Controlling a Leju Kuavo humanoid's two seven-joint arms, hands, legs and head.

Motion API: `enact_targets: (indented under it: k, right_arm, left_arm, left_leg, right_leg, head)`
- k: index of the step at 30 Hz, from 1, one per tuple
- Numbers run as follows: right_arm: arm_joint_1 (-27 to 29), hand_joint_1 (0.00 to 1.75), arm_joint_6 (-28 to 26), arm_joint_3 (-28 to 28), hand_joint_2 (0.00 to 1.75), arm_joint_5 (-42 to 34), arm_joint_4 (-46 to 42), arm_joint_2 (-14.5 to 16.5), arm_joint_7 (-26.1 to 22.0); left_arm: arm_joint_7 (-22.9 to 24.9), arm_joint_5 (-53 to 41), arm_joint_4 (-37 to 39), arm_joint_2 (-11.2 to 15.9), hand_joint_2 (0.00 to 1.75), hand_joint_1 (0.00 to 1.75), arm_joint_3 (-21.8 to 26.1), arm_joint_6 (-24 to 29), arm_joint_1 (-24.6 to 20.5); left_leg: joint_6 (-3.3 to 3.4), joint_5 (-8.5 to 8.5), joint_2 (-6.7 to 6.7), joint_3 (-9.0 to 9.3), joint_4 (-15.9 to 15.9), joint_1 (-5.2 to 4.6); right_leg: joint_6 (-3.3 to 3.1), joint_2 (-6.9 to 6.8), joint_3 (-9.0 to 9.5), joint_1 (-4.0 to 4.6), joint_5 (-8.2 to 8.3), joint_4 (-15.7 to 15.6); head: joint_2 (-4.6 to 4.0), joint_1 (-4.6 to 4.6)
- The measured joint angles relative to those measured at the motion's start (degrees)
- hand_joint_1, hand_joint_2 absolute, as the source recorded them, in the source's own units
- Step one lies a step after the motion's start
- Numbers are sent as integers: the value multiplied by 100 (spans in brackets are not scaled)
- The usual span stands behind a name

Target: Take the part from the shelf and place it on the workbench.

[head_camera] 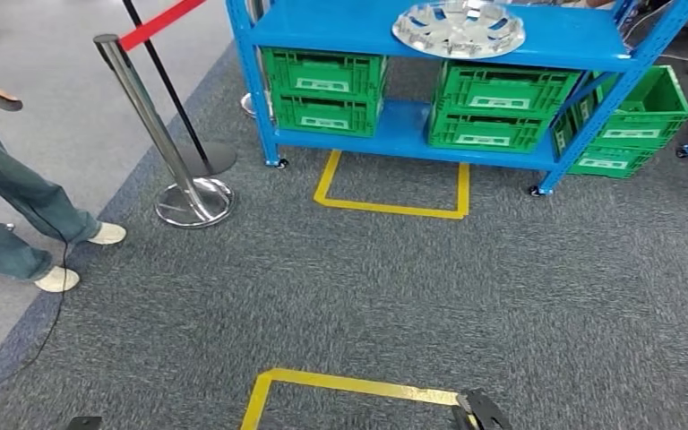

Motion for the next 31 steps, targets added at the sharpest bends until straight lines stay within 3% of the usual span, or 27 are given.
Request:
enact_targets:
  k: [2, 3, 4, 6, 7, 8, 10, 12, 14, 16, 17, 18, 19, 22, 23, 26, 27, 29, 30, 31]
  right_arm:
    - [42, 0, 1, 0, 0, 1, 0, -2, 4]
    - [58, 0, -1, 0, 0, 1, 0, -2, 5]
    - [69, 0, -4, 0, 0, 1, 0, -4, 4]
    - [95, 0, -10, 0, 0, 0, 0, -7, 7]
    - [105, 0, -11, 0, 0, -1, 0, -8, 9]
    - [107, 0, -11, 0, 0, -1, 0, -9, 11]
    - [85, 0, -11, 0, 0, -1, 0, -10, 9]
    - [66, 0, -15, 0, 0, -7, 5, -19, 5]
    - [59, 0, -17, 0, 0, -15, 12, -31, 3]
    - [63, 0, -14, 0, 0, -15, 13, -34, 3]
    - [68, 0, -14, 0, 0, -15, 13, -34, 4]
    - [72, 0, -14, 0, 0, -15, 13, -34, 4]
    - [72, 0, -14, 0, 0, -15, 13, -34, 4]
    - [67, 0, -14, 0, 0, -15, 13, -34, 7]
    - [68, 0, -14, 0, 0, -15, 13, -34, 9]
    - [53, 0, -15, 0, 0, -15, 13, -34, 5]
    - [37, 0, -15, 0, 0, -15, 13, -34, 3]
    - [10, 0, -14, 0, 0, -15, 13, -34, 2]
    - [9, 0, -14, 0, 0, -15, 13, -34, 2]
    - [11, 0, -14, 0, 0, -15, 13, -34, 3]
  left_arm:
    - [0, -21, 0, -4, 0, 0, 2, 0, 2]
    - [1, -29, 0, -6, 0, 0, 4, 0, 2]
    - [0, -34, 0, -7, 0, 0, 7, 0, 3]
    - [1, -43, -1, -5, 0, 0, 19, -1, 0]
    - [0, -47, -2, -7, 0, 0, 23, -1, -4]
    - [0, -49, -3, -8, 0, 0, 26, -1, -7]
    - [-1, -51, -8, -12, 0, 0, 26, -2, -15]
    - [-3, -52, -13, -9, 0, 0, 22, -3, -35]
    - [-5, -52, -15, -7, 0, 0, 14, -3, -47]
    - [-5, -53, -15, -7, 0, 0, 12, -3, -39]
    - [-5, -57, -15, -7, 0, 0, 14, -2, -36]
    - [-5, -62, -15, -7, 0, 0, 15, -5, -33]
    - [-5, -68, -15, -7, 0, 0, 16, -8, -30]
    - [-4, -83, -13, -9, 0, 0, 31, -17, -14]
    - [-5, -87, -14, -11, 0, 0, 35, -19, -11]
    - [-10, -92, -20, -14, 0, 0, 39, -20, -11]
    - [-10, -93, -20, -11, 0, 0, 40, -19, -12]
    - [-10, -93, -20, -7, 0, 0, 43, -18, -20]
    - [-10, -93, -20, -7, 0, 0, 43, -17, -25]
    - [-10, -93, -20, -7, 0, 0, 42, -17, -30]
  left_leg:
    - [12, -143, -25, 176, 0, -8]
    - [9, -224, -37, 287, 0, -8]
    - [0, -314, -44, 408, -1, -7]
    - [-31, -501, -53, 609, 11, -11]
    - [-55, -590, -57, 673, 12, -16]
    - [-88, -643, -61, 727, 16, -15]
    - [-152, -662, -60, 787, 44, -7]
    - [-216, -596, -35, 674, 346, 3]
    - [-285, -673, -12, 252, 1000, 26]
    - [-338, -989, -9, -287, 1552, 58]
    - [-352, -1128, -9, -491, 1643, 70]
    - [-356, -1156, -8, -620, 1582, 78]
    - [-354, -1023, -3, -681, 1393, 84]
    - [-332, 14, 84, -732, 505, 85]
    - [-313, 228, 106, -732, 311, 81]
    - [-191, 273, 77, -563, 134, 80]
    - [-142, 267, 70, -471, 112, 83]
    - [-57, 196, 65, -298, 101, 75]
    - [-33, 129, 58, -224, 102, 62]
    - [-21, 92, 55, -189, 102, 55]
  right_leg:
    - [17, 4, -409, 7, -181, 296]
    - [26, 5, -496, 6, -129, 189]
    - [32, 5, -516, 3, 83, -72]
    - [14, -3, -500, -3, 792, -690]
    - [-20, -4, -471, 6, 1065, -893]
    - [-69, -1, -449, 20, 1211, -996]
    - [-172, 16, -344, 38, 1179, -1041]
    - [-249, 22, -209, 18, 1111, -1090]
    - [-295, 20, -56, 0, 1005, -1127]
    - [-302, 25, 110, -12, 865, -1150]
    - [-295, 29, 210, -23, 785, -1157]
    - [-283, 34, 325, -37, 700, -1163]
    - [-262, 37, 447, -54, 609, -1168]
    - [-171, 51, 714, -68, 334, -1194]
    - [-131, 53, 802, -60, 267, -1226]
    - [1, 38, 1051, -59, 277, -1238]
    - [26, 33, 1016, -61, 301, -1087]
    - [30, 30, 656, -56, 192, -467]
    - [28, 30, 391, -46, 51, -118]
    - [25, 31, 239, -40, -30, 76]
  head:
    - [1, 14]
    - [1, 22]
    - [0, 31]
    - [-1, 39]
    - [-1, 34]
    - [-1, 26]
    - [-1, 19]
    - [1, 4]
    - [1, -16]
    - [1, -17]
    - [1, -17]
    - [1, -18]
    - [1, -17]
    - [0, -53]
    - [-1, -66]
    - [-2, -52]
    - [-2, -32]
    - [-3, 9]
    - [-3, 18]
    - [-3, 19]
